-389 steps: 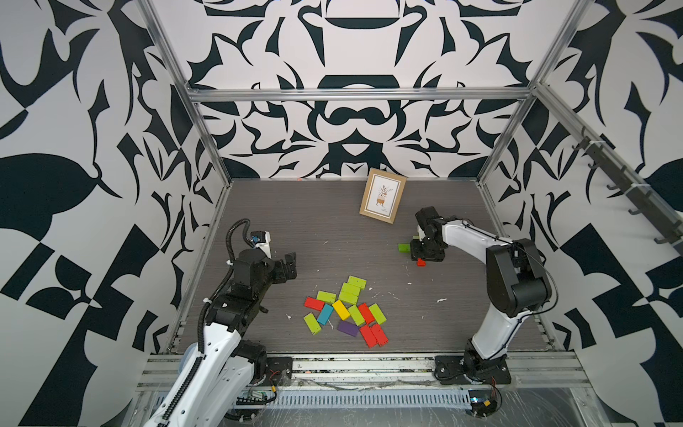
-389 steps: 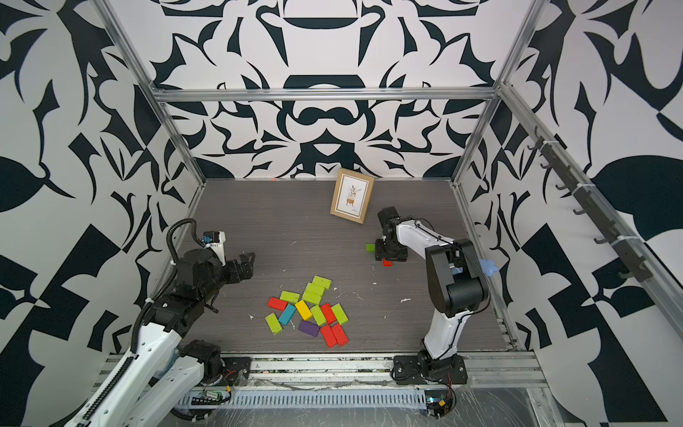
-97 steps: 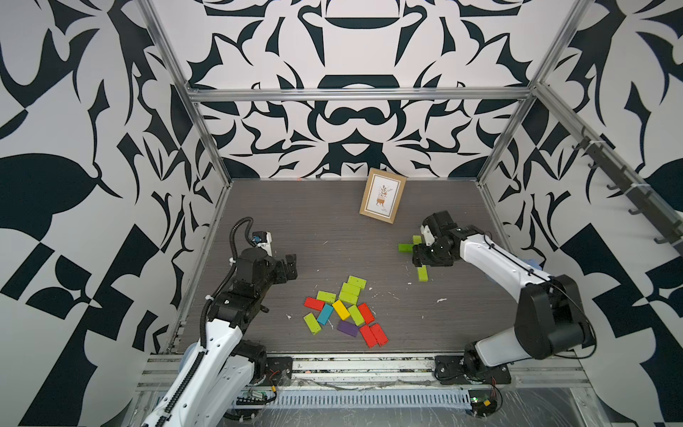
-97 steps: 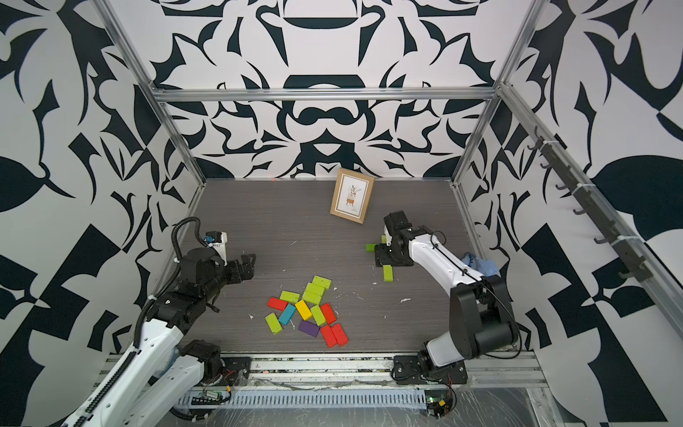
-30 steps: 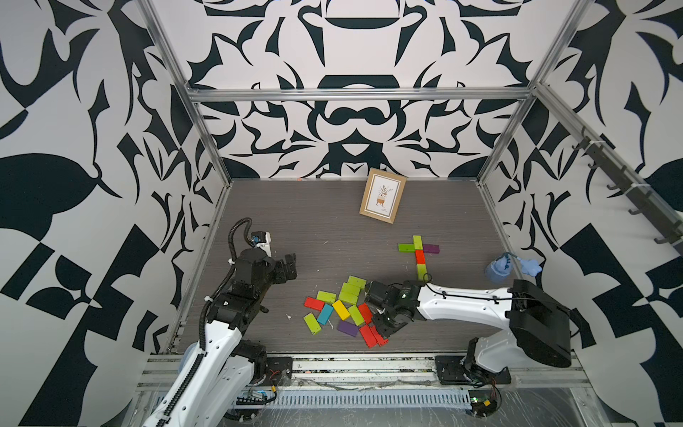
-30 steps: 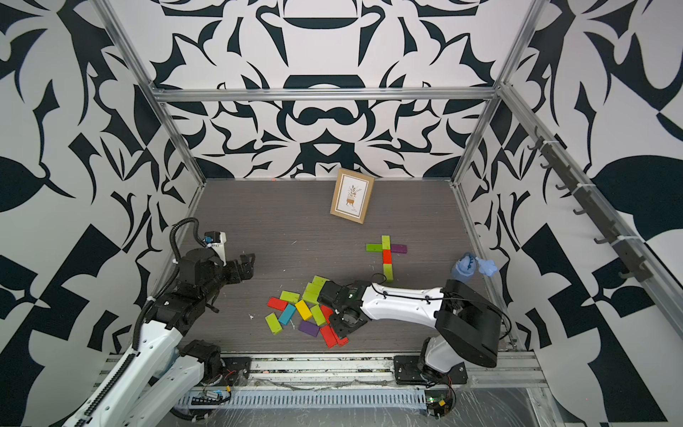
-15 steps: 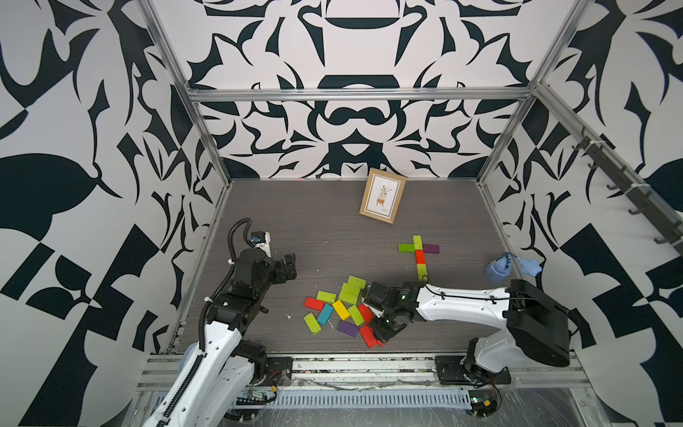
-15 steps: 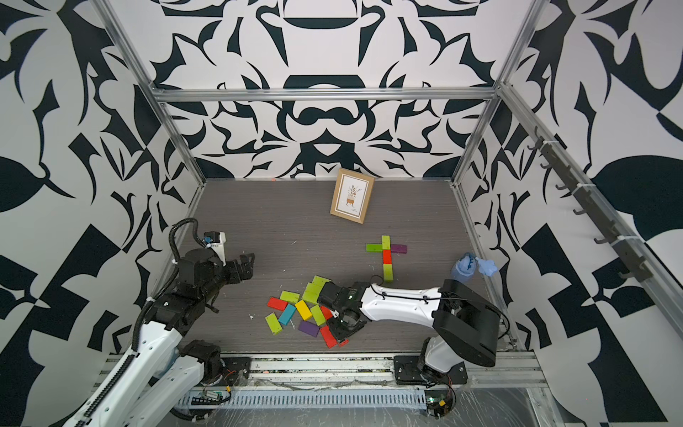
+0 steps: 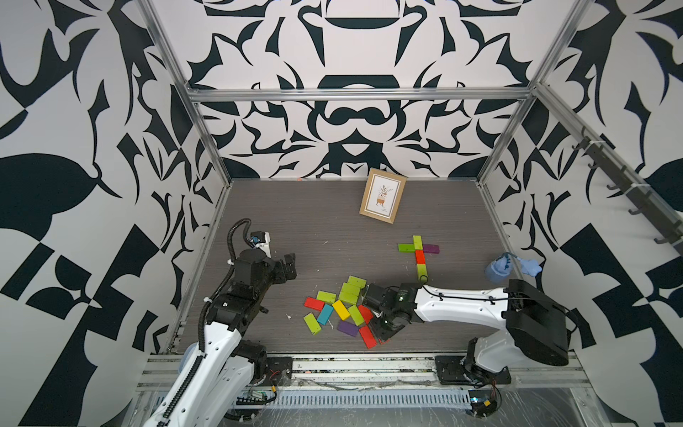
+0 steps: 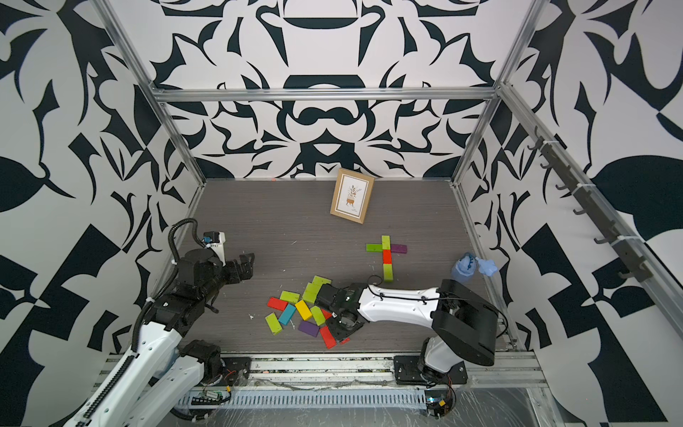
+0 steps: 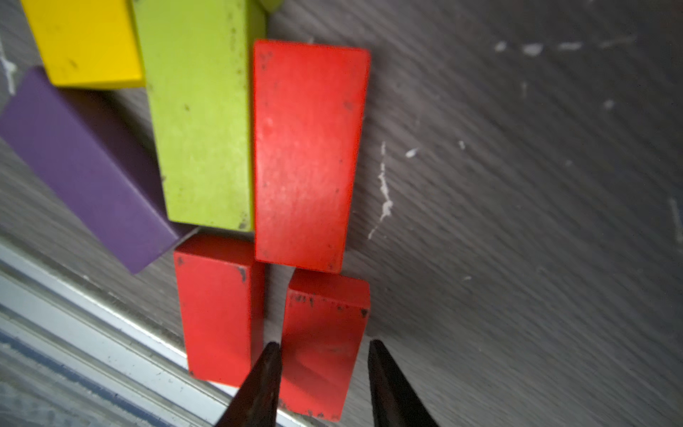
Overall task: Assemble the letter t with building blocks
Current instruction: Pick up the building block from the center of the board.
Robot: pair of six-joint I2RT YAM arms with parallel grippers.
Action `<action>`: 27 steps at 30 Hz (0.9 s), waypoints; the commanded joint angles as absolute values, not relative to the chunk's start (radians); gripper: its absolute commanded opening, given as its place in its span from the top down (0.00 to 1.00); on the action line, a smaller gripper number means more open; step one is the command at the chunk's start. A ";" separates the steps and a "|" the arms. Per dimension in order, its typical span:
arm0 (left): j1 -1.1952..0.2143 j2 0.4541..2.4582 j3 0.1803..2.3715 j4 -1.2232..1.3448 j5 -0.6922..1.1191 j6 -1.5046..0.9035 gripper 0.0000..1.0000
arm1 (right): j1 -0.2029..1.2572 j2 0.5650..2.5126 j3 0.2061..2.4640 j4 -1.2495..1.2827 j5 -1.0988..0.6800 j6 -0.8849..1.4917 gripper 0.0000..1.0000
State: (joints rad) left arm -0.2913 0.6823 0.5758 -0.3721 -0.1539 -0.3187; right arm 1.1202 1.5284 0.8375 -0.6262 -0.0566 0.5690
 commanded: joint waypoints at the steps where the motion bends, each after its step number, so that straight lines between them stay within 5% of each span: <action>1: -0.291 0.670 0.574 -0.375 -0.163 -0.331 0.00 | 1.111 1.553 0.855 -0.719 0.077 0.586 0.57; 15: -0.291 0.674 0.587 -0.390 -0.160 -0.332 0.00 | 1.111 1.522 0.860 -0.680 -0.005 0.570 0.46; 27: -0.291 0.682 0.581 -0.373 -0.153 -0.330 0.00 | 1.112 1.573 0.897 -0.706 -0.009 0.555 0.46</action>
State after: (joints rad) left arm -0.2913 0.6792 0.5758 -0.3798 -0.1539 -0.3218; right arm 1.1141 1.5665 0.8639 -0.6716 -0.0147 0.5682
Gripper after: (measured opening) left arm 0.998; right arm 0.545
